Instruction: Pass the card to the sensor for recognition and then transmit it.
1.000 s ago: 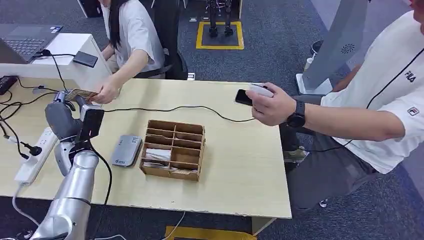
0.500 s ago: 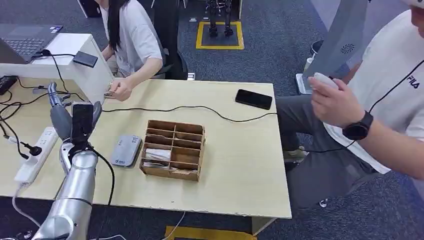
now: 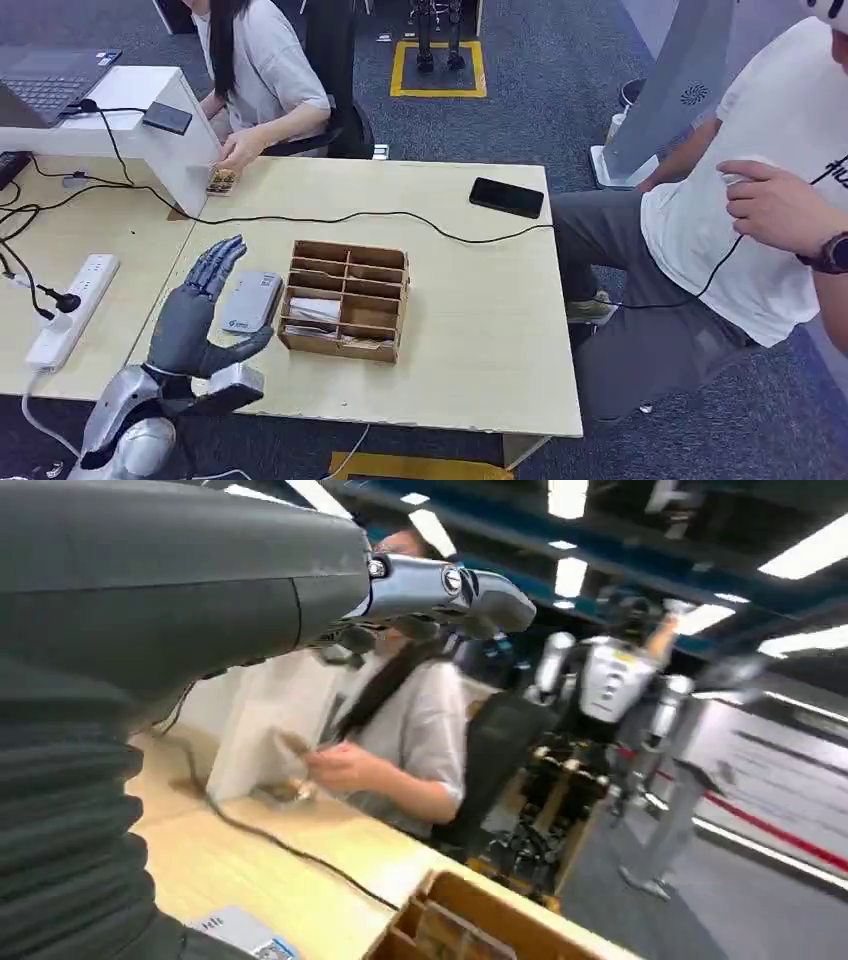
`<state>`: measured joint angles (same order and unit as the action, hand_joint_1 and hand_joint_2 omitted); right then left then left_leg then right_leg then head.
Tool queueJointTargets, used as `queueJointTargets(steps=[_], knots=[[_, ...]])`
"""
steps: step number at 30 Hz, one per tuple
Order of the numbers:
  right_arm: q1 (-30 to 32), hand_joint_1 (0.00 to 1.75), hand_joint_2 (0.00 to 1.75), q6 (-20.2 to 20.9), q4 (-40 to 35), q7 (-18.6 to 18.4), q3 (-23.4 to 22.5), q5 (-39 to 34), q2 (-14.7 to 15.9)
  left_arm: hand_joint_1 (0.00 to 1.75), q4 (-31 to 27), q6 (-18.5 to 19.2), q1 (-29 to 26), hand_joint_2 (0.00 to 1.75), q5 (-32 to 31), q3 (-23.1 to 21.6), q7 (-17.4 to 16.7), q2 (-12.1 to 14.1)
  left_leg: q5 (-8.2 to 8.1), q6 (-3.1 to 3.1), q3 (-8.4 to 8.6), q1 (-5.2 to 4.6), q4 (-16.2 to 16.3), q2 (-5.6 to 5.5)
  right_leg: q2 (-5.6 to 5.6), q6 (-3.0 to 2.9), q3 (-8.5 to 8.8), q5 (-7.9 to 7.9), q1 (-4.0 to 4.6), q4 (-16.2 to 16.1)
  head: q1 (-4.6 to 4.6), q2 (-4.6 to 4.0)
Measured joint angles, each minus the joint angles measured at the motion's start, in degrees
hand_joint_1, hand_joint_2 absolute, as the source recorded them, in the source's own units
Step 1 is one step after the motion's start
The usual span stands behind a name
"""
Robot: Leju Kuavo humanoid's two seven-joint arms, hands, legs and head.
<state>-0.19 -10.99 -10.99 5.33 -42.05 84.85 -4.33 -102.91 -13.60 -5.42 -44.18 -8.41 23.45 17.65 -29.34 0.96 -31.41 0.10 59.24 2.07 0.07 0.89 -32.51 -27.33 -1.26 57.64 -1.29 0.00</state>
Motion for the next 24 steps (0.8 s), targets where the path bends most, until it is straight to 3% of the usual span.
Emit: queueJointTargets(steps=[5, 10, 17, 24], knots=[[-0.08, 0.00, 1.75, -0.24, -0.20, 0.46, -0.79, -0.09, 0.20, 0.00, -4.59, -0.90, -3.26, 1.75, -7.91, -4.36, -2.12, 4.60, 0.04, -0.01, 0.01, 0.00, 0.00, -0.02, -0.05, 0.00, 0.03, 0.03, 0.00, 0.00, 0.02, 0.00], [-0.30, 0.00, 1.75, -0.15, -0.26, 0.52, -1.05, 0.24, 0.39, 0.00, -4.87, -4.20, -2.98, 1.75, -22.80, -9.90, -9.82, 7.98, 0.11, 0.03, 0.02, 0.00, 0.00, -0.04, -0.10, -0.02, 0.04, 0.07, 0.00, 0.00, 0.00, 0.00], [-0.59, 0.00, 1.75, 0.02, -0.28, 0.44, -1.07, 1.07, 0.61, 0.00, -0.45, -5.29, 0.35, 1.75, -29.26, -15.20, -15.56, 8.84, 0.11, 0.03, 0.02, 0.00, 0.00, -0.05, -0.12, -0.02, 0.07, 0.08, 0.00, 0.00, 0.02, 0.00], [-0.68, 0.00, 1.75, 0.11, -0.28, 0.15, -1.05, 1.38, 0.68, 0.00, 5.71, -5.03, 4.89, 1.75, -29.04, -18.50, -18.55, 7.57, 0.11, 0.03, 0.01, -0.01, 0.01, -0.06, -0.12, -0.02, 0.06, 0.08, 0.00, 0.00, 0.04, 0.00]])
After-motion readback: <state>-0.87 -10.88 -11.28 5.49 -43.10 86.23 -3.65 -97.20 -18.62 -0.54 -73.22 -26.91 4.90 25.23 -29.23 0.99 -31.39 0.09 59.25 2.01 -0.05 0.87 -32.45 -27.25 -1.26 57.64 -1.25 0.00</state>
